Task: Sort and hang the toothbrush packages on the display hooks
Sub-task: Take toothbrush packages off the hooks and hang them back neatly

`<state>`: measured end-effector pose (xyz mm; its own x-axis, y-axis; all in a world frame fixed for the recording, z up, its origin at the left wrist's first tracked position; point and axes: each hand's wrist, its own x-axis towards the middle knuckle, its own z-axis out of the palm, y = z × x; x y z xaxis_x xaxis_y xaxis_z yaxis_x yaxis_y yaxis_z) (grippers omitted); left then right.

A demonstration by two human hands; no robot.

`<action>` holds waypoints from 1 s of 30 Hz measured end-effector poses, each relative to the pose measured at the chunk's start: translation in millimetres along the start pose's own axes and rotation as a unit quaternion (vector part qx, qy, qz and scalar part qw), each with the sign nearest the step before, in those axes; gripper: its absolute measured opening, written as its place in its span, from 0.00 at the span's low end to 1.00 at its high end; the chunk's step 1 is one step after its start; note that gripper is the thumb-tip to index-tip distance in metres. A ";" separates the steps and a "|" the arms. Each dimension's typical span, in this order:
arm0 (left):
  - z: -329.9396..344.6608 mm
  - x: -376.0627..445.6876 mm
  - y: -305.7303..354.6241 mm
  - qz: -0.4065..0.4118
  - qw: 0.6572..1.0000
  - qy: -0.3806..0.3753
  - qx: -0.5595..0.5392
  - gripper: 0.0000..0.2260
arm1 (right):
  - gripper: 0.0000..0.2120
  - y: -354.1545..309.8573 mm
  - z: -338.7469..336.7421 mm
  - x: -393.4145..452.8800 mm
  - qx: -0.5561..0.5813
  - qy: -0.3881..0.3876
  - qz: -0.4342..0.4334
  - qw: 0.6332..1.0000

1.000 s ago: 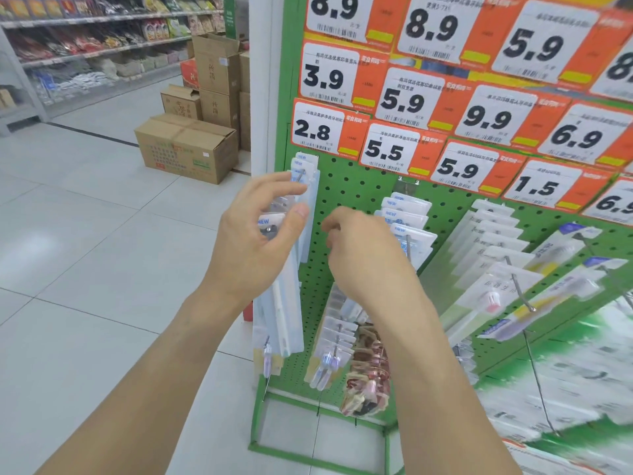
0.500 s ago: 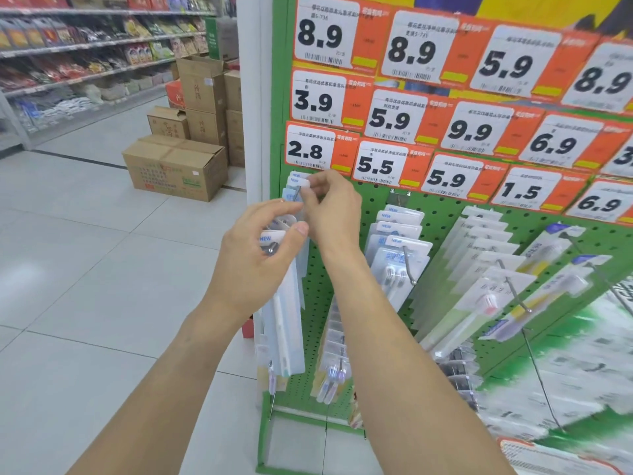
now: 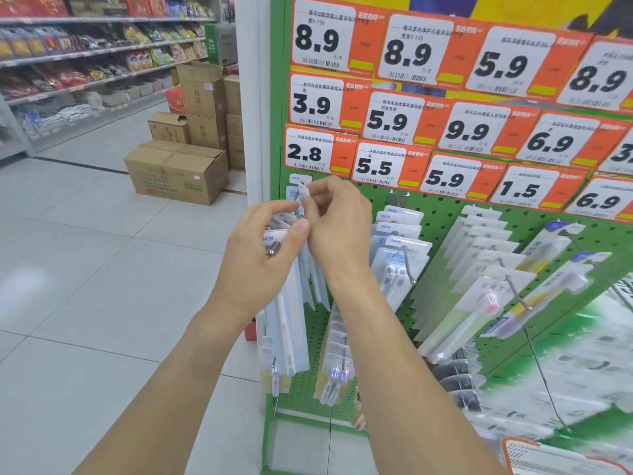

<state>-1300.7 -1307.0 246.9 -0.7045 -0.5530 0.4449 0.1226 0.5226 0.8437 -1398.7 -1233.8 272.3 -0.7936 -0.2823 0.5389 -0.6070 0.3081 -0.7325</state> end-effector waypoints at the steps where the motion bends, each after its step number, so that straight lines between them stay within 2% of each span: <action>1: -0.4 -0.3 0.2 -0.001 1.000 -0.001 -0.002 0.14 | 0.03 -1.2 -2.4 -2.8 -0.005 0.003 -0.006 1.000; 8: -1.8 -2.8 3.7 -0.001 1.000 -0.003 -0.026 0.18 | 0.04 -13.3 -24.7 -30.1 0.000 0.045 -0.061 0.997; 11: -3.9 -3.7 4.1 0.007 0.997 0.010 -0.073 0.21 | 0.02 -19.2 -37.1 -47.0 0.008 0.064 -0.098 0.993; 14: -7.4 -9.8 7.6 0.037 0.989 0.095 -0.108 0.19 | 0.02 -20.7 -53.0 -64.8 0.016 0.071 -0.114 0.991; 17: -6.1 -26.3 15.5 0.104 0.969 0.185 -0.126 0.11 | 0.03 -16.3 -72.3 -84.7 0.032 0.082 -0.141 0.986; 19: 0.6 -46.2 21.8 0.129 0.960 0.205 -0.137 0.07 | 0.04 -11.0 -85.0 -99.2 0.058 0.071 -0.140 0.986; 22: 14.5 -83.6 30.3 0.111 0.974 0.140 -0.140 0.09 | 0.05 -1.6 -98.7 -120.3 0.100 0.042 -0.111 0.988; 26: 28.0 -122.6 32.3 0.016 0.992 0.009 -0.125 0.13 | 0.09 11.7 -106.8 -136.9 0.192 -0.008 -0.005 0.981; 28: 31.2 -134.9 29.2 -0.047 0.989 -0.046 -0.129 0.16 | 0.08 19.5 -110.5 -142.1 0.226 -0.035 0.051 0.972; 30: 32.4 -143.2 24.1 -0.121 0.974 -0.102 -0.163 0.12 | 0.06 29.1 -112.9 -147.2 0.260 -0.065 0.098 0.958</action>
<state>-1219.5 -1194.1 193.7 -0.8601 -0.4770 0.1807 0.1277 0.1415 0.9817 -1304.1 -1080.7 218.6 -0.8578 -0.3874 0.3379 -0.3175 -0.1177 -0.9409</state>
